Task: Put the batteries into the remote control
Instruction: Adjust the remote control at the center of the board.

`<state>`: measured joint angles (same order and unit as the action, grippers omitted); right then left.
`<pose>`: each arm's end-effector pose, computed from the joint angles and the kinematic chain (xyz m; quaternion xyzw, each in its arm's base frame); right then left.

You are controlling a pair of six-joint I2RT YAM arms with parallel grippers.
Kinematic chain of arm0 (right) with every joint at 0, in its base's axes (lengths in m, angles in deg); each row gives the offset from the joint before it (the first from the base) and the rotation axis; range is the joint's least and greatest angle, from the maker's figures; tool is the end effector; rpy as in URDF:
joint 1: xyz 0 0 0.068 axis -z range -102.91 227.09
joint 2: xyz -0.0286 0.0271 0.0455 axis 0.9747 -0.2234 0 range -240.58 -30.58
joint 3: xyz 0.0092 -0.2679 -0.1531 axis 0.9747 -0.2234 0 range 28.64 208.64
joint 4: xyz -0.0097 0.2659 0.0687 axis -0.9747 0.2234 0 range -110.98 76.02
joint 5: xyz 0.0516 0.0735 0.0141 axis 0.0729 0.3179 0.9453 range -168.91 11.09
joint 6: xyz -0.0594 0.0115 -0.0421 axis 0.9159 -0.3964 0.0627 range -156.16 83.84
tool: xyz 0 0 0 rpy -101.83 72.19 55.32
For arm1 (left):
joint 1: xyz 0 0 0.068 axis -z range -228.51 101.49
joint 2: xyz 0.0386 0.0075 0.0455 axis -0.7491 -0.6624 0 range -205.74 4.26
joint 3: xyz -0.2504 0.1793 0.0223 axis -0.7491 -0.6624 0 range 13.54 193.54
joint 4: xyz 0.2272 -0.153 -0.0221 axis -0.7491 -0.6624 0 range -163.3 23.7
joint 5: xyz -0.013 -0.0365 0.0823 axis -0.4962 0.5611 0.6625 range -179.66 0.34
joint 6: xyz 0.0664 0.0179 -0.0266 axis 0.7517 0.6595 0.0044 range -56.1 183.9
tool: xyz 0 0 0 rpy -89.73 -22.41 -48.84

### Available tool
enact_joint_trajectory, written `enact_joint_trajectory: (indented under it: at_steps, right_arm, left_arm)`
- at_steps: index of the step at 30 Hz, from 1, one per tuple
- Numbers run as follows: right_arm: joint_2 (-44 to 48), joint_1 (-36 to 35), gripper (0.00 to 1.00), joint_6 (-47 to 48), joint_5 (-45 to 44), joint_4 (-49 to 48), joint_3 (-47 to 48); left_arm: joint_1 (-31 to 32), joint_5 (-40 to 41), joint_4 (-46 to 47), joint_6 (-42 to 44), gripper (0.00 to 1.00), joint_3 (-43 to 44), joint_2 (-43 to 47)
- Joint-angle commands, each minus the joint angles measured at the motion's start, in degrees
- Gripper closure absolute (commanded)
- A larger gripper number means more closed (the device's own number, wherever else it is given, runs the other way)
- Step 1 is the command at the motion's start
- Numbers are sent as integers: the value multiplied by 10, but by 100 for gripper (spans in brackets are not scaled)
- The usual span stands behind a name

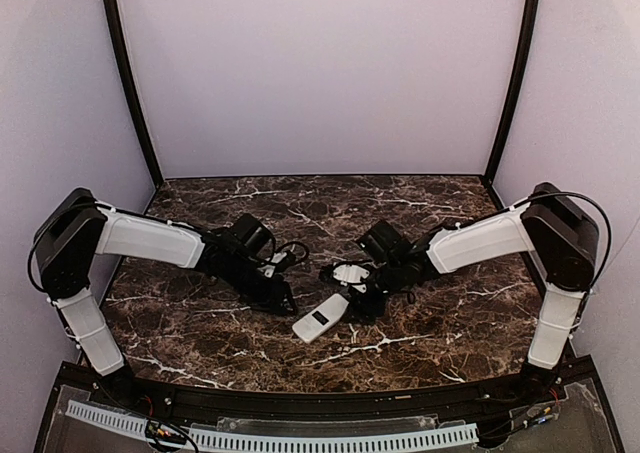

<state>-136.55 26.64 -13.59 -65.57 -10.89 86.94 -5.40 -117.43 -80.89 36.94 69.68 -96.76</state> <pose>0.2392 0.3123 0.1383 -0.5936 0.7477 0.1748 0.2408 0.2496 -0.2729 0.1578 0.1941 0.9184 -0.3363 0.0764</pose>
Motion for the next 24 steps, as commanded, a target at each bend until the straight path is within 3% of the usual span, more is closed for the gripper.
enact_joint_trajectory:
  at_steps: [1,12,14,17,19,21,24]
  right_arm:
    - [-36,13,23,-20,-60,53,11]
    - [-57,15,23,-36,-49,65,40]
    - [-43,17,23,-44,-59,64,38]
    - [-3,26,21,-59,-62,51,25]
    - [31,31,17,-69,-72,37,13]
    - [70,37,4,-81,-83,20,-1]
    - [133,48,1,-102,-94,-13,-32]
  left_arm:
    - [-12,14,14,-2,62,-21,41]
    - [4,14,29,9,58,-39,51]
    - [20,30,29,15,49,-40,60]
    - [46,78,29,20,21,-42,79]
    - [66,116,34,26,10,-46,95]
    - [82,147,54,19,3,-54,106]
    - [94,156,43,15,1,-35,92]
